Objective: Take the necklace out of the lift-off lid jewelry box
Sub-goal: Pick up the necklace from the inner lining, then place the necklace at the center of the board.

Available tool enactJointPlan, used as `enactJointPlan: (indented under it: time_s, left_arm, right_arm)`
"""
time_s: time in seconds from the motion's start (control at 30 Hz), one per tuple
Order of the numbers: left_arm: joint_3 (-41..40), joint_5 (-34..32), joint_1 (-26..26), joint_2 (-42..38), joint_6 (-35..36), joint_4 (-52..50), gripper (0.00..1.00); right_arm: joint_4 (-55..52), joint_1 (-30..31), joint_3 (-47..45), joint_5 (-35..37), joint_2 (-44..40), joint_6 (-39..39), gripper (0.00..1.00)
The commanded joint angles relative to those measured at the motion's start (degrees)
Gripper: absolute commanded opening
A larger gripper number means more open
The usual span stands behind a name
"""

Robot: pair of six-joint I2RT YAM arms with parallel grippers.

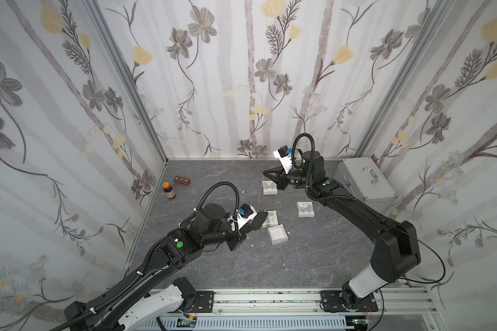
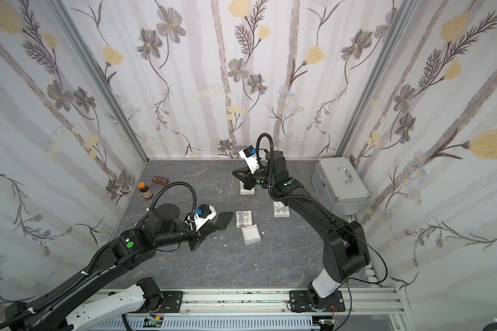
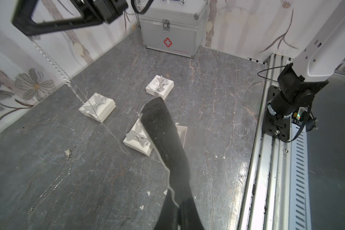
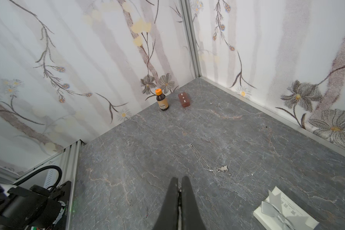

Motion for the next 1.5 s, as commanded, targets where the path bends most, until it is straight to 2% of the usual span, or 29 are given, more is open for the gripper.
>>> enactJointPlan:
  time_s: [0.0, 0.27, 0.43, 0.57, 0.73, 0.9, 1.1, 1.47]
  left_arm:
    - [-0.7, -7.4, 0.1, -1.3, -2.9, 5.9, 0.00]
    - [-1.5, -25.4, 0.7, -3.0, -7.4, 9.3, 0.00]
    - [-1.1, -31.1, 4.1, -5.6, -12.4, 9.0, 0.00]
    - [-1.0, -30.3, 9.6, -7.9, -16.3, 7.5, 0.00]
    - [-1.0, -26.2, 17.8, -9.1, -20.5, 6.8, 0.00]
    - [-0.6, -21.3, 23.4, -8.3, -22.3, 8.3, 0.00]
    - [-1.0, -18.3, 25.8, -7.8, -23.0, 10.9, 0.00]
    - [-1.7, -16.4, 26.9, -7.3, -23.7, 12.0, 0.00]
  right_arm:
    - [-3.8, 0.9, 3.0, 1.9, 3.2, -2.4, 0.00]
    - [-6.9, 3.9, 10.5, 2.1, 11.6, -3.1, 0.00]
    - [-9.9, 6.3, 18.3, 1.6, 18.9, -2.8, 0.00]
    - [-10.7, 8.4, 24.1, 0.0, 24.8, -1.6, 0.00]
    - [-10.6, 11.2, 31.7, -2.5, 32.5, 0.9, 0.00]
    - [-11.5, 13.3, 38.9, -3.5, 38.5, 2.8, 0.00]
    - [-11.3, 14.4, 43.5, -3.8, 42.2, 5.1, 0.01]
    - [-11.2, 14.6, 45.1, -3.0, 42.2, 4.9, 0.01]
